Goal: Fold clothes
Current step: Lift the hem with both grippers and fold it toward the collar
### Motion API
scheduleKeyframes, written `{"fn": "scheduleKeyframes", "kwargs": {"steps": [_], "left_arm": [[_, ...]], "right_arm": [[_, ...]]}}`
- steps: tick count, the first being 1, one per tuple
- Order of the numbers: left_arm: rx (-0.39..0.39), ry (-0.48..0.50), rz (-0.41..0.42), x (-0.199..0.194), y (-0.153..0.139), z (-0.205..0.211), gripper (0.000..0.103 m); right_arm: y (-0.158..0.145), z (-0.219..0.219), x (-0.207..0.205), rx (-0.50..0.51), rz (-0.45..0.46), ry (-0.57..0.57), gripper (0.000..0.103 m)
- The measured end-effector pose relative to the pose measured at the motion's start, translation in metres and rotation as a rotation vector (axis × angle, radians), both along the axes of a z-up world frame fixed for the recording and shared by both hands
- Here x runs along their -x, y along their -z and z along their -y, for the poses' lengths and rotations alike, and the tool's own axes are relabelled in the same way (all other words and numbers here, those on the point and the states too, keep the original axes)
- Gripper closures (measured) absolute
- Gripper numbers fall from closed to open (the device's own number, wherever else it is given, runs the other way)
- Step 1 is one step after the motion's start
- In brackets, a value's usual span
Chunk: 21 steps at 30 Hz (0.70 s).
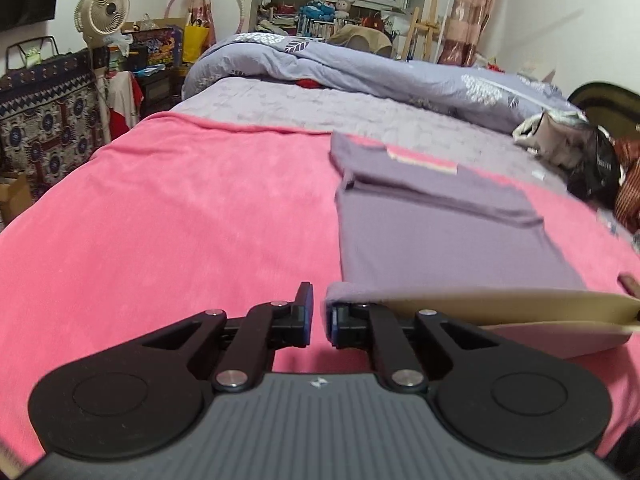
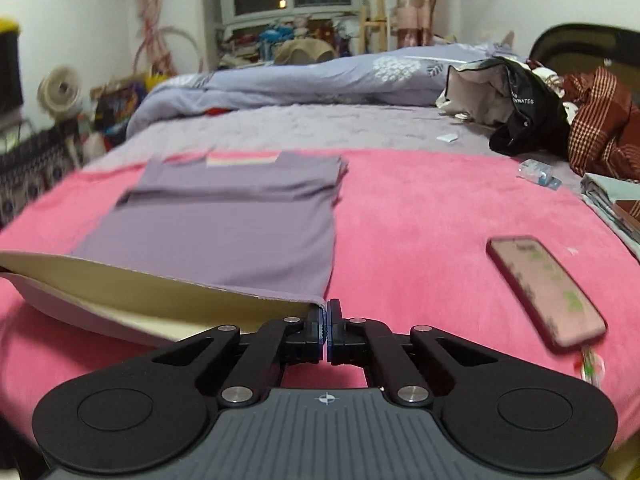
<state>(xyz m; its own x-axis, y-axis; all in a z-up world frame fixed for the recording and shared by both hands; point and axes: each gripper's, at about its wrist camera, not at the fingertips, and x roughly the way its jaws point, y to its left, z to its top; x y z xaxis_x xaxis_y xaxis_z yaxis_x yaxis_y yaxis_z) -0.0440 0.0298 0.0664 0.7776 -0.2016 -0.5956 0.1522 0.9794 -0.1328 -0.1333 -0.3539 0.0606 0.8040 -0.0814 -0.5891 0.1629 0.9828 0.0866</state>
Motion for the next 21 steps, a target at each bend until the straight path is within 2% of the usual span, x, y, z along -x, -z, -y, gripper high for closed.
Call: {"fn": "scheduleKeyframes", "kwargs": {"steps": [5, 8, 11, 13, 15, 19, 21], "left_arm": [[-0.031, 0.015, -0.022, -0.051, 0.007, 0.016, 0.093], [-0.059, -0.009, -0.086, -0.074, 0.011, 0.029, 0.095], [-0.082, -0.019, -0.158, -0.092, 0.001, 0.04, 0.096], [-0.079, -0.024, -0.195, -0.108, -0.016, 0.043, 0.096], [-0.078, -0.028, -0.22, -0.126, -0.034, 0.047, 0.095], [-0.093, -0.023, -0.213, -0.176, -0.069, 0.062, 0.094], [-0.105, -0.013, -0.202, -0.214, -0.076, 0.071, 0.093]], "right_arm": [[0.001, 0.024, -0.056, -0.017, -0.051, -0.008, 0.1], [0.011, 0.031, -0.078, -0.043, -0.133, 0.009, 0.1], [0.011, 0.032, -0.091, -0.059, -0.216, 0.041, 0.1], [-0.002, 0.033, -0.101, -0.073, -0.254, 0.052, 0.1], [-0.022, 0.038, -0.118, -0.077, -0.254, 0.068, 0.1], [-0.059, 0.047, -0.167, -0.064, -0.225, 0.083, 0.099], [-0.066, 0.05, -0.201, -0.042, -0.197, 0.082, 0.099]]}}
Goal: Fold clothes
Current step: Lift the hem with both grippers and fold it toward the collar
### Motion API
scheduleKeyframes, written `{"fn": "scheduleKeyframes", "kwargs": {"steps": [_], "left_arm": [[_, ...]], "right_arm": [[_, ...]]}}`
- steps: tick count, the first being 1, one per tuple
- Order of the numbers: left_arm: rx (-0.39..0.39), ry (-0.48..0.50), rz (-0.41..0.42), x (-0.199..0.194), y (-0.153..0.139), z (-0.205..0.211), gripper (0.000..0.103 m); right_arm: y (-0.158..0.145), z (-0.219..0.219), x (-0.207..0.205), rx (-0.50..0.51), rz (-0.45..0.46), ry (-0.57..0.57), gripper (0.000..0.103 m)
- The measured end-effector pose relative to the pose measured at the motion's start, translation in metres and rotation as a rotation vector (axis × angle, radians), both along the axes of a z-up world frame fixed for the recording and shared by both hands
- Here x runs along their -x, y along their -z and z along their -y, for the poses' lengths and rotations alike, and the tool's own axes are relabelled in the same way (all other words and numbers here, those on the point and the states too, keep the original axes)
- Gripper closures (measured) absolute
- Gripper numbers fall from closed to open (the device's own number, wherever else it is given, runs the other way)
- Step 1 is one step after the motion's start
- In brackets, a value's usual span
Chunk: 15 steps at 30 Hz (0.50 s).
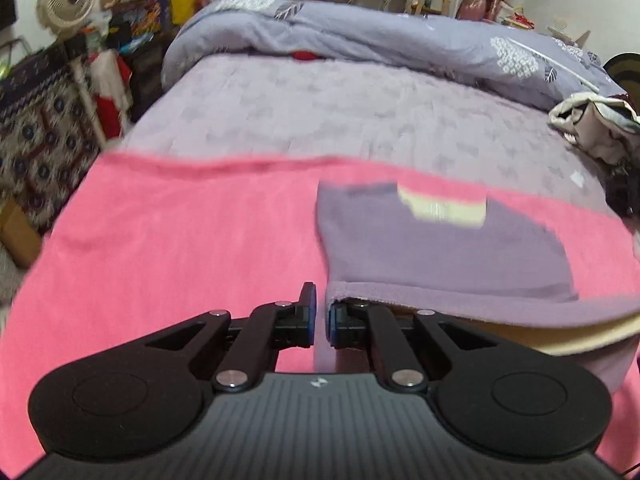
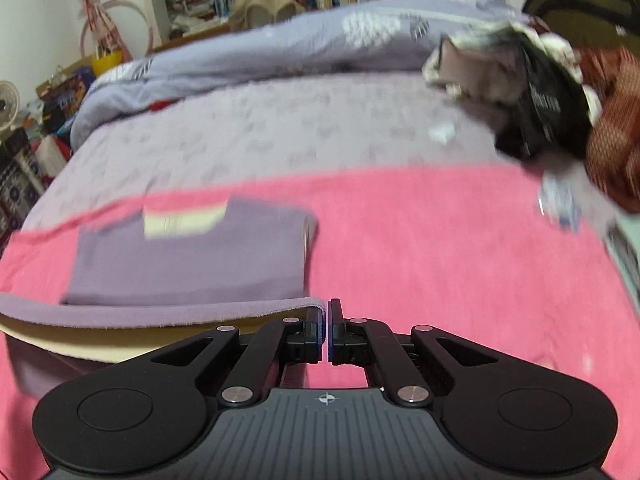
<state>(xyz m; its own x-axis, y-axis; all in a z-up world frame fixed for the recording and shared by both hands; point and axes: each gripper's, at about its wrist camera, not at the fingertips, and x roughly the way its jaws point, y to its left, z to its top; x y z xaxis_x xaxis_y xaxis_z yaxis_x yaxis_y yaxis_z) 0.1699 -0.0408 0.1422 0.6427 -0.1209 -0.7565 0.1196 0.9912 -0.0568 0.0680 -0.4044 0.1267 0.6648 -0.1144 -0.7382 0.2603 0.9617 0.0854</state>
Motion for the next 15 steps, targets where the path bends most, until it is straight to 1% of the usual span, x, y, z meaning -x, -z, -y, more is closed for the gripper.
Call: {"fn": "scheduleKeyframes", "kwargs": {"steps": [2, 3, 5, 8, 10, 11, 12, 13, 14, 15], "left_arm": [[-0.012, 0.007, -0.003, -0.044, 0.001, 0.01, 0.091], [-0.028, 0.013, -0.013, -0.067, 0.006, 0.016, 0.088], [-0.068, 0.021, -0.043, -0.111, 0.022, 0.028, 0.085], [-0.106, 0.026, -0.128, -0.168, 0.059, 0.044, 0.084], [-0.144, 0.015, -0.192, -0.189, 0.083, 0.05, 0.083], [-0.164, 0.01, -0.225, -0.198, 0.095, 0.053, 0.076], [-0.18, 0.001, -0.253, -0.205, 0.104, 0.055, 0.066], [-0.185, -0.011, -0.27, -0.209, 0.109, 0.054, 0.062], [-0.185, -0.024, -0.283, -0.212, 0.111, 0.051, 0.053], [-0.185, -0.036, -0.296, -0.215, 0.114, 0.049, 0.047]], "right_arm": [[0.002, 0.006, -0.042, 0.01, 0.02, 0.005, 0.099], [0.004, 0.01, -0.065, 0.011, 0.027, 0.008, 0.099], [0.017, 0.018, -0.113, 0.0, 0.019, 0.005, 0.099], [0.049, 0.019, -0.185, -0.032, -0.046, 0.001, 0.098], [0.073, 0.025, -0.221, -0.087, -0.112, -0.005, 0.096], [0.088, 0.027, -0.237, -0.101, -0.172, -0.01, 0.093], [0.098, 0.029, -0.245, -0.104, -0.205, -0.015, 0.09], [0.108, 0.03, -0.252, -0.107, -0.238, -0.021, 0.082], [0.115, 0.032, -0.258, -0.118, -0.263, -0.034, 0.07], [0.118, 0.033, -0.262, -0.116, -0.279, -0.038, 0.062]]}}
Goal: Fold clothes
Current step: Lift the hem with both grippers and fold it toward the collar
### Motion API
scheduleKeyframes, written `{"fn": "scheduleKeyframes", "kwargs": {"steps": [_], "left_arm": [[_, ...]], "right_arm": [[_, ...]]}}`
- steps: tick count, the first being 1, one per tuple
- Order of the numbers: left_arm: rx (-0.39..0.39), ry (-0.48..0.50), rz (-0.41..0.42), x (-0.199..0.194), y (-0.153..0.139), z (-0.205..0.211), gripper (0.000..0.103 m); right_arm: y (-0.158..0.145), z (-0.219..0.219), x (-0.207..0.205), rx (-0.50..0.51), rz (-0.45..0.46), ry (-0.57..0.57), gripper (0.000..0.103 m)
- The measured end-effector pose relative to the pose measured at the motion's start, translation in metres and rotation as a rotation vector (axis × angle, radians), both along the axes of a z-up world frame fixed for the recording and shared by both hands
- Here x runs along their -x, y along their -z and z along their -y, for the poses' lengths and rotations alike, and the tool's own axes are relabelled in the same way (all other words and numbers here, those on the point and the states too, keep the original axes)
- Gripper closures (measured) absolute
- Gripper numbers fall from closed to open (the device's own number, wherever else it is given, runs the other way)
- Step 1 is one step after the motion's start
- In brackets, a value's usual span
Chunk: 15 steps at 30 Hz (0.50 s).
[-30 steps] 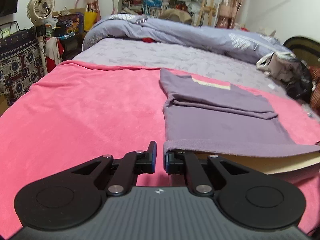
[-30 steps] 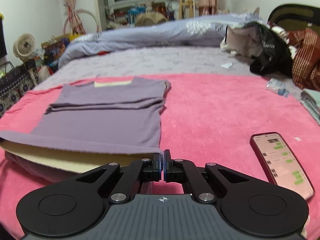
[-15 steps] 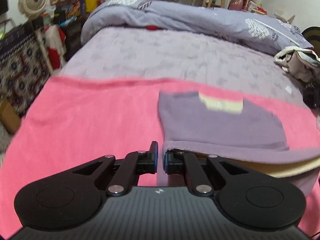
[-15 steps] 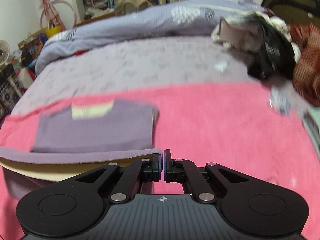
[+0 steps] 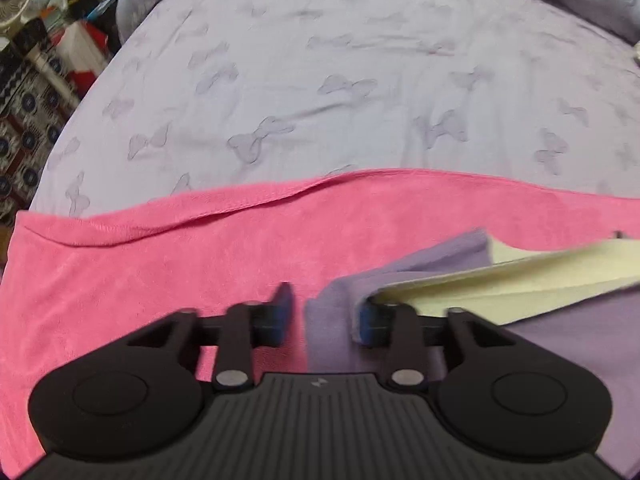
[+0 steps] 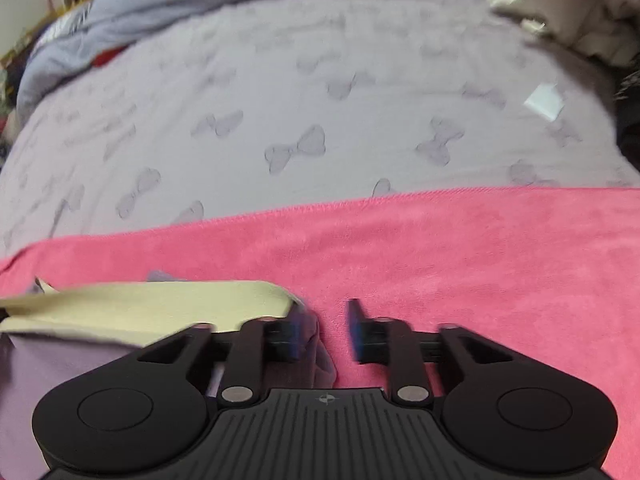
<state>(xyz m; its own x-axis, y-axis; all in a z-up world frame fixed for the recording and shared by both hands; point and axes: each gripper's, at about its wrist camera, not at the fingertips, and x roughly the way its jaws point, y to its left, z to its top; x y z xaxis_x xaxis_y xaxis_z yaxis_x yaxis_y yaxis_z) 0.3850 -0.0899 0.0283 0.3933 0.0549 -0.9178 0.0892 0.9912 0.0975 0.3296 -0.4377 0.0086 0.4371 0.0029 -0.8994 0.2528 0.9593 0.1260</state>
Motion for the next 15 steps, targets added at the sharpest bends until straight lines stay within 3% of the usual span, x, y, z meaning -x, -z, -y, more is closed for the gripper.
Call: {"fn": "scheduleKeyframes", "kwargs": {"steps": [1, 2, 8, 12, 15], "left_arm": [[0.009, -0.013, -0.016, -0.004, 0.001, -0.004, 0.044], [0.025, -0.027, -0.036, -0.007, 0.0, -0.01, 0.04], [0.21, -0.149, -0.156, -0.032, -0.01, -0.038, 0.037], [0.428, -0.359, -0.297, -0.046, -0.004, -0.057, 0.03], [0.473, -0.434, -0.333, -0.053, -0.003, -0.063, 0.03]], "right_arm": [[0.0, 0.003, -0.002, -0.002, -0.001, -0.004, 0.043], [-0.001, 0.007, -0.003, -0.02, 0.013, -0.013, 0.035], [-0.024, 0.041, -0.002, -0.189, 0.095, 0.096, 0.032], [-0.048, 0.017, 0.017, -0.246, 0.174, -0.039, 0.032], [-0.052, -0.029, 0.026, -0.251, 0.149, -0.239, 0.033]]}}
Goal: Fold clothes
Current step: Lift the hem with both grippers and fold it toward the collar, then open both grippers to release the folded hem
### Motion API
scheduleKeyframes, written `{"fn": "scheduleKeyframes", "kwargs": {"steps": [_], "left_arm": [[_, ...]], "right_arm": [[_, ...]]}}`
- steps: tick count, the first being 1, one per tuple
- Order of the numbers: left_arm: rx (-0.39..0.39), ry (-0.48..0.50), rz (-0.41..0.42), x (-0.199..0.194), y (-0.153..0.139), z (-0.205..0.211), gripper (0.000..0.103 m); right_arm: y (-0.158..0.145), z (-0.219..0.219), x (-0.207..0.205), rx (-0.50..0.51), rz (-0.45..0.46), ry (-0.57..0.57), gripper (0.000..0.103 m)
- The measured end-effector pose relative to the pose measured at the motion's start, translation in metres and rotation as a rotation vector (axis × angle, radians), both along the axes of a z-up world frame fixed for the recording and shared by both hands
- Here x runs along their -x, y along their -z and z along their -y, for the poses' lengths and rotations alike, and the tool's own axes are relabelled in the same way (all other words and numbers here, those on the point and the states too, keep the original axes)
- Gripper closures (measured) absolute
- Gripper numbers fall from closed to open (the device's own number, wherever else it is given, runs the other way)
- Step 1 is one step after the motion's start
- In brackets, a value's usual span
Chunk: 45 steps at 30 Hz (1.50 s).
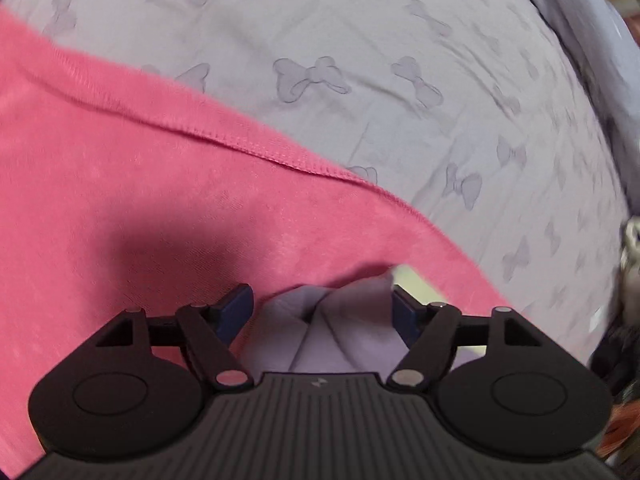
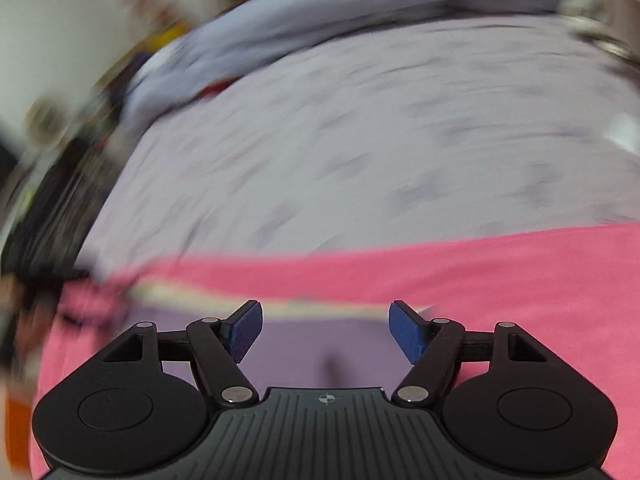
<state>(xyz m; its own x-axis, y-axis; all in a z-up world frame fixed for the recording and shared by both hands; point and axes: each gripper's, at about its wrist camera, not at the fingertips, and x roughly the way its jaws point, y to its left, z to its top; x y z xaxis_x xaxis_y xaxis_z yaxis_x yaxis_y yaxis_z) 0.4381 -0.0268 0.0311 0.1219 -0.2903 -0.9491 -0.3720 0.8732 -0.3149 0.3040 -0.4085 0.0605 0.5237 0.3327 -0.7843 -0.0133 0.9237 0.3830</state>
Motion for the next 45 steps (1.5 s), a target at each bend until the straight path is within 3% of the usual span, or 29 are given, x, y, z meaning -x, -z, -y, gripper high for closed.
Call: {"fn": "scheduleKeyframes", "kwargs": {"steps": [3, 5, 9, 12, 17, 20, 21, 23, 24, 26, 28, 29, 31, 33, 36, 39, 41, 44, 45], "left_arm": [[-0.101, 0.053, 0.044, 0.0, -0.014, 0.006, 0.03], [-0.237, 0.162, 0.161, 0.01, -0.034, 0.02, 0.03], [-0.535, 0.524, 0.474, 0.06, -0.07, 0.068, 0.027], [-0.633, 0.709, 0.582, 0.095, -0.073, 0.093, 0.026], [-0.506, 0.8, 0.529, 0.14, -0.051, 0.097, 0.025], [-0.487, 0.788, 0.376, 0.168, -0.018, 0.09, 0.025], [-0.527, 0.78, 0.305, 0.178, -0.003, 0.085, 0.024], [-0.535, 0.721, 0.278, 0.2, 0.005, 0.067, 0.022], [-0.528, 0.687, 0.28, 0.21, 0.006, 0.057, 0.019], [-0.52, 0.618, 0.246, 0.22, 0.0, 0.042, 0.018], [-0.541, 0.576, 0.24, 0.224, -0.013, 0.036, 0.019], [-0.565, 0.568, 0.263, 0.224, -0.022, 0.037, 0.025], [-0.587, 0.573, 0.362, 0.221, -0.045, 0.044, 0.027], [-0.534, 0.611, 0.477, 0.213, -0.064, 0.058, 0.024], [-0.535, 0.69, 0.563, 0.205, -0.062, 0.085, 0.022], [-0.572, 0.736, 0.507, 0.215, -0.029, 0.092, 0.022], [-0.567, 0.709, 0.457, 0.234, -0.004, 0.078, 0.022], [-0.53, 0.65, 0.373, 0.253, 0.012, 0.056, 0.021], [-0.509, 0.624, 0.342, 0.256, 0.01, 0.049, 0.021]], "right_arm": [[0.008, -0.054, 0.001, 0.085, -0.006, -0.202, 0.033], [0.021, -0.08, -0.006, 0.125, -0.028, -0.265, 0.034], [0.048, -0.098, -0.037, 0.279, -0.005, -0.222, 0.033], [0.033, -0.09, -0.049, 0.323, 0.045, -0.103, 0.034], [0.004, -0.047, -0.009, 0.261, 0.105, -0.002, 0.03], [0.012, -0.035, 0.039, 0.32, 0.088, 0.004, 0.025], [0.023, -0.039, 0.056, 0.4, 0.054, -0.033, 0.025], [0.046, -0.043, 0.092, 0.586, -0.016, -0.115, 0.023], [0.046, -0.036, 0.117, 0.614, 0.047, -0.134, 0.022], [0.045, -0.032, 0.144, 0.667, 0.015, -0.143, 0.019], [0.036, -0.024, 0.158, 0.649, -0.026, -0.14, 0.018], [0.031, -0.021, 0.163, 0.633, -0.044, -0.132, 0.019], [0.014, -0.02, 0.168, 0.6, -0.03, -0.122, 0.019], [-0.003, -0.024, 0.167, 0.527, 0.026, -0.12, 0.019], [-0.012, -0.033, 0.155, 0.355, 0.058, -0.099, 0.019], [-0.011, -0.04, 0.145, 0.184, 0.06, -0.073, 0.02], [-0.004, -0.049, 0.142, 0.136, 0.038, -0.108, 0.021], [0.035, -0.056, 0.155, 0.287, -0.1, -0.145, 0.022], [0.039, -0.052, 0.17, 0.302, -0.036, -0.167, 0.023]]}}
